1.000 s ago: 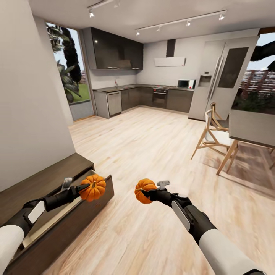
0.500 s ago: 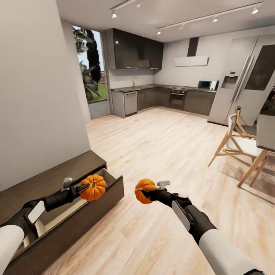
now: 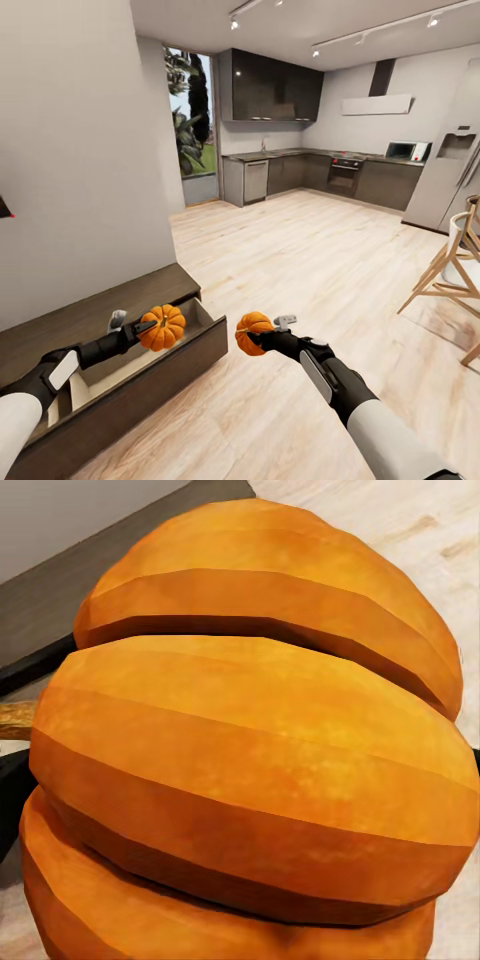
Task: Place each of the two pumpkins and all three candles from the living room inside a cabinet in the living room (use any cabinet), then make sure every cabinet is closed, and position the cauldron so it is next to a table in the living room.
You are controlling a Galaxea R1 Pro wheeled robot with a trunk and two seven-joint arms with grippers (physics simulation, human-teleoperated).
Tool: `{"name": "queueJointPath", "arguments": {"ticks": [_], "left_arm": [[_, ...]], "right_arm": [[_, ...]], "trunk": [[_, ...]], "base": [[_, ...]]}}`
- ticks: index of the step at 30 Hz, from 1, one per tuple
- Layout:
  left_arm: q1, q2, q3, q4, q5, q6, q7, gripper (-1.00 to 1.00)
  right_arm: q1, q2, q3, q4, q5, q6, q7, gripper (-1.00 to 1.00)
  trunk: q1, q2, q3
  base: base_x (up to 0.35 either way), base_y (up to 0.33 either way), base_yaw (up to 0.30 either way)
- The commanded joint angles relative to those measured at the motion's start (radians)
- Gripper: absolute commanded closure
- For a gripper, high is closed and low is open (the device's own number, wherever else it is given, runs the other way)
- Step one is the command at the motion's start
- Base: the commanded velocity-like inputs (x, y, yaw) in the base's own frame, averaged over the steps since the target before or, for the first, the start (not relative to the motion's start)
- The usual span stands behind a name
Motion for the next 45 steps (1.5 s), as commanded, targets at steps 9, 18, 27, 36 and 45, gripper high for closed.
{"name": "queueJointPath", "arguments": {"ticks": [9,18,27,36,45], "left_arm": [[0.0,0.0,0.0,0.0,0.001,0.0,-0.001,1.0],[0.0,0.0,0.0,0.0,0.001,0.0,-0.001,1.0],[0.001,0.0,0.0,0.0,0.001,0.0,-0.001,1.0],[0.002,0.0,0.0,0.0,0.002,0.0,-0.001,1.0],[0.002,0.0,0.0,0.0,0.002,0.0,-0.001,1.0]], "right_arm": [[0.0,0.0,0.0,-0.001,-0.001,0.0,-0.001,1.0],[0.0,0.0,0.0,-0.002,-0.001,0.0,-0.001,1.0],[0.0,0.0,0.0,-0.001,-0.001,0.0,-0.001,1.0],[0.0,0.0,0.0,-0.001,-0.003,0.0,-0.001,1.0],[0.0,0.0,0.0,-0.001,-0.003,0.0,-0.001,1.0]], "trunk": [[0.0,0.0,0.0],[0.0,0.0,0.0],[0.0,0.0,0.0],[0.0,0.0,0.0],[0.0,0.0,0.0]], "base": [[0.256,-0.194,0.284],[0.264,-0.156,0.284],[0.273,-0.115,0.284],[0.273,-0.068,0.284],[0.273,-0.002,0.284]]}}
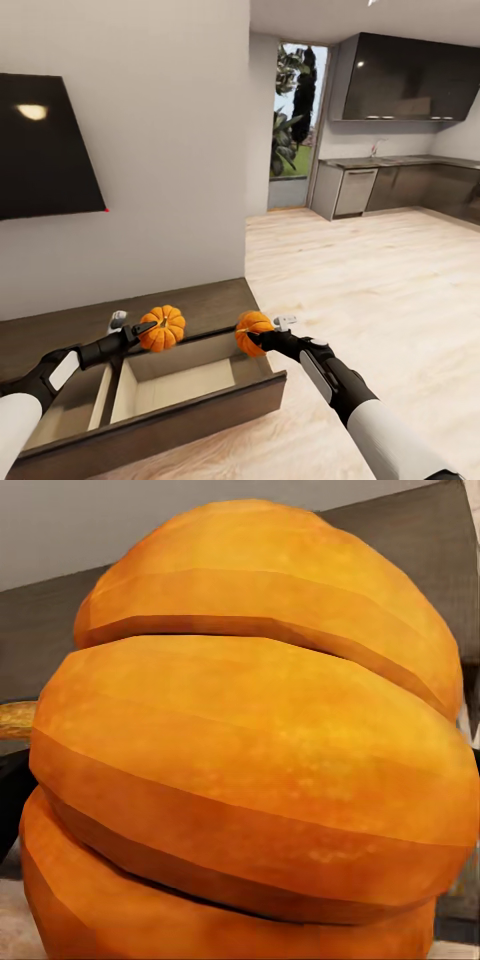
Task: Place each of the two pumpkins and all three candles from the living room inside a cabinet in the living room (use any cabinet), then make sure every cabinet is closed, and position the cauldron so it is next to a table in the living room.
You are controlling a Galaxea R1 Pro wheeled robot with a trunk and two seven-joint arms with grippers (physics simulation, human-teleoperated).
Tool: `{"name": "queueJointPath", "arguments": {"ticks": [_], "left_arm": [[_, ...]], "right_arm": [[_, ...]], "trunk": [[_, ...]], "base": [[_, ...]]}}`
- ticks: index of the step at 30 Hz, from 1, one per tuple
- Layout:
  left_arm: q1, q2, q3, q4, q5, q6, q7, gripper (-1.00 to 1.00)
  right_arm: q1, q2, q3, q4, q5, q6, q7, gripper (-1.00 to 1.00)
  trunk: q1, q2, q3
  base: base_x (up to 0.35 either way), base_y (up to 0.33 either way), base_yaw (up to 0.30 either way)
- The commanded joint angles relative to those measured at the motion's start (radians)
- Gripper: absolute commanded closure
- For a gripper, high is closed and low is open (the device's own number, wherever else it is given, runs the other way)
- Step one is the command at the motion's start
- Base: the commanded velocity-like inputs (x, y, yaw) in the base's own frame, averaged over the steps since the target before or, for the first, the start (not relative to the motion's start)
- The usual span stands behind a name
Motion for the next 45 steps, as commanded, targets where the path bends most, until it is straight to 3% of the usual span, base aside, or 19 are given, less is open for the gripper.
{"name": "queueJointPath", "arguments": {"ticks": [1,34,45], "left_arm": [[0.0,0.0,0.003,-0.001,0.005,0.003,-0.001,1.0],[0.001,-0.002,0.004,0.032,0.004,-0.025,-0.001,1.0],[0.001,-0.002,0.003,0.03,0.004,-0.025,-0.001,1.0]], "right_arm": [[0.0,0.0,0.0,0.0,-0.003,0.0,-0.001,1.0],[0.0,0.0,0.0,-0.001,-0.004,0.0,-0.003,1.0],[0.0,-0.002,-0.001,0.003,-0.007,0.002,0.005,1.0]], "trunk": [[0.0,0.0,0.0],[0.0,0.0,0.0],[0.0,0.0,0.0]], "base": [[0.273,0.0,0.284],[0.275,-0.106,0.284],[0.213,-0.01,0.038]]}}
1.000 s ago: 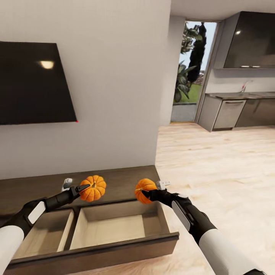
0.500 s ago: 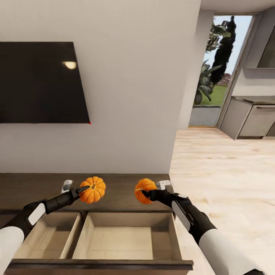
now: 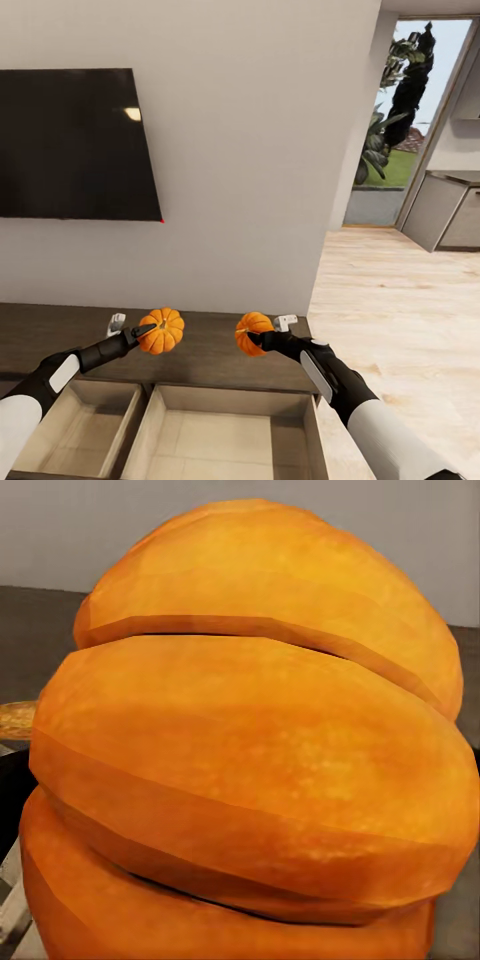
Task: Place each of the two pumpkins and all three candles from the living room inside a cabinet in the living room (use any cabinet), then make sure every cabinet is closed, and position the cauldron so it is next to a table in the living room.
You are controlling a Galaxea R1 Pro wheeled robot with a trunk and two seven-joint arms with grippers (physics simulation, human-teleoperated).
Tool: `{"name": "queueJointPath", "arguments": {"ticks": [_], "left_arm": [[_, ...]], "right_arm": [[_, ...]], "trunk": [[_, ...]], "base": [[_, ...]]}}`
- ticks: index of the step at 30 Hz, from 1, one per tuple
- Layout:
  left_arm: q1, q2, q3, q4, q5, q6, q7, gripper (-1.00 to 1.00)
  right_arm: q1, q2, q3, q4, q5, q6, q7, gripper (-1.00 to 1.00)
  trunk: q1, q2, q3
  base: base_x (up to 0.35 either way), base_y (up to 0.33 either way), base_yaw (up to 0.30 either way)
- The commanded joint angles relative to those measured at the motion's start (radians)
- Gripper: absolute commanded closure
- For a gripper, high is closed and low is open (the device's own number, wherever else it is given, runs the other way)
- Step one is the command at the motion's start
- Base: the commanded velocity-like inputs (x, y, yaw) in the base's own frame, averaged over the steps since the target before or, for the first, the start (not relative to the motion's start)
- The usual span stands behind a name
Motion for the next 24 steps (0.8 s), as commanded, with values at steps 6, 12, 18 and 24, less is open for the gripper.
{"name": "queueJointPath", "arguments": {"ticks": [6,12,18,24], "left_arm": [[0.015,-0.005,-0.05,0.005,-0.013,0.002,-0.005,1.0],[0.017,-0.023,-0.237,0.083,-0.01,0.002,-0.019,1.0],[0.017,0.006,-0.24,0.086,-0.012,0.002,-0.02,1.0],[0.017,0.014,-0.24,0.134,-0.013,0.001,-0.02,1.0]], "right_arm": [[0.0,0.001,0.0,0.004,-0.013,0.012,0.002,1.0],[0.0,-0.052,-0.019,0.038,-0.106,0.352,0.465,1.0],[0.0,-0.057,-0.025,0.045,-0.108,0.416,0.487,1.0],[0.0,-0.059,-0.028,0.082,-0.106,0.504,0.484,1.0]], "trunk": [[0.0,0.0,0.0],[0.0,0.0,0.0],[0.0,0.0,0.0],[0.0,0.0,0.0]], "base": [[0.004,0.0,0.0],[0.0,0.0,0.0],[0.0,0.0,0.0],[0.0,0.0,0.0]]}}
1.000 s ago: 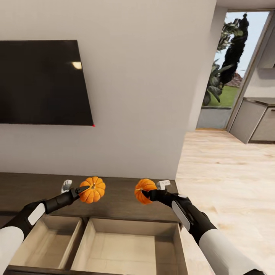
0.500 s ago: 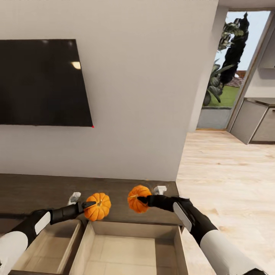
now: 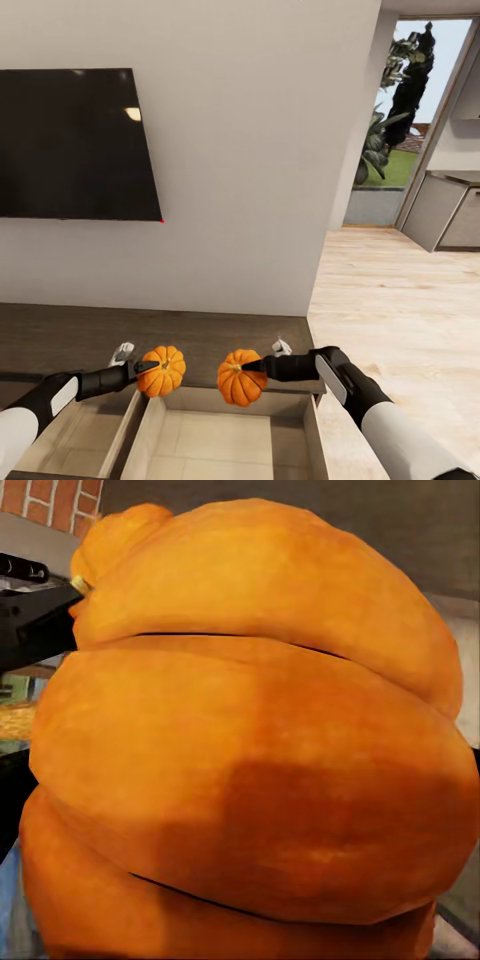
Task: Place each of the two pumpkins and all three candles from the living room inside a cabinet in the living room (use any cabinet), then make sure every cabinet is closed, and position the cauldron so it is next to a table in the living room.
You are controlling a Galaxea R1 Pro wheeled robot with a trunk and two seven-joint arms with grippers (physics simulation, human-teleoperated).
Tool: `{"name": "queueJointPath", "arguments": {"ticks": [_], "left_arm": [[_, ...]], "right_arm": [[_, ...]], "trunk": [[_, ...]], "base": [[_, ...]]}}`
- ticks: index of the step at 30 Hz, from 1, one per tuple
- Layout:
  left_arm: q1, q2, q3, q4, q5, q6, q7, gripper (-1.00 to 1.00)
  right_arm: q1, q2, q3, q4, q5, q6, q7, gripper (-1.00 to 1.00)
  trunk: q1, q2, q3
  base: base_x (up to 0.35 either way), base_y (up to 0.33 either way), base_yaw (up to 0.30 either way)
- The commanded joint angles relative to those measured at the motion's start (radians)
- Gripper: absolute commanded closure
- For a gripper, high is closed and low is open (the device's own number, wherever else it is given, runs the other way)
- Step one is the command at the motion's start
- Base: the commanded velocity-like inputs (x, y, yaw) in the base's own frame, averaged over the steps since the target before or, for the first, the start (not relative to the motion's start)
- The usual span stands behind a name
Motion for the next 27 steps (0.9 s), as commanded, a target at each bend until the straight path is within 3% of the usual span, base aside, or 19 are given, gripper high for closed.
{"name": "queueJointPath", "arguments": {"ticks": [1,9,14,22,27], "left_arm": [[0.0,0.0,0.004,0.018,0.003,0.002,0.0,1.0],[0.0,0.022,-0.001,0.034,0.002,-0.013,0.002,1.0],[0.0,0.015,-0.004,0.038,0.005,-0.099,0.003,1.0],[0.0,-0.012,-0.014,0.075,0.003,-0.119,0.005,1.0],[0.0,-0.016,-0.016,0.08,0.002,-0.121,0.006,1.0]], "right_arm": [[0.0,0.0,-0.001,0.016,-0.001,0.01,-0.003,1.0],[0.0,-0.005,-0.002,0.11,0.004,0.004,-0.004,1.0],[0.0,-0.001,-0.001,0.147,0.009,0.002,-0.023,1.0],[0.0,0.0,-0.001,0.208,0.004,-0.028,-0.039,1.0],[0.0,0.0,-0.001,0.211,0.004,-0.03,-0.04,1.0]], "trunk": [[0.0,0.0,0.0],[0.0,0.0,0.0],[0.0,0.0,0.002],[0.0,0.0,0.009],[0.0,0.0,0.013]], "base": [[0.0,0.0,0.0],[0.0,0.0,0.0],[0.0,0.0,-0.097],[0.0,0.188,-0.236],[0.0,0.157,-0.209]]}}
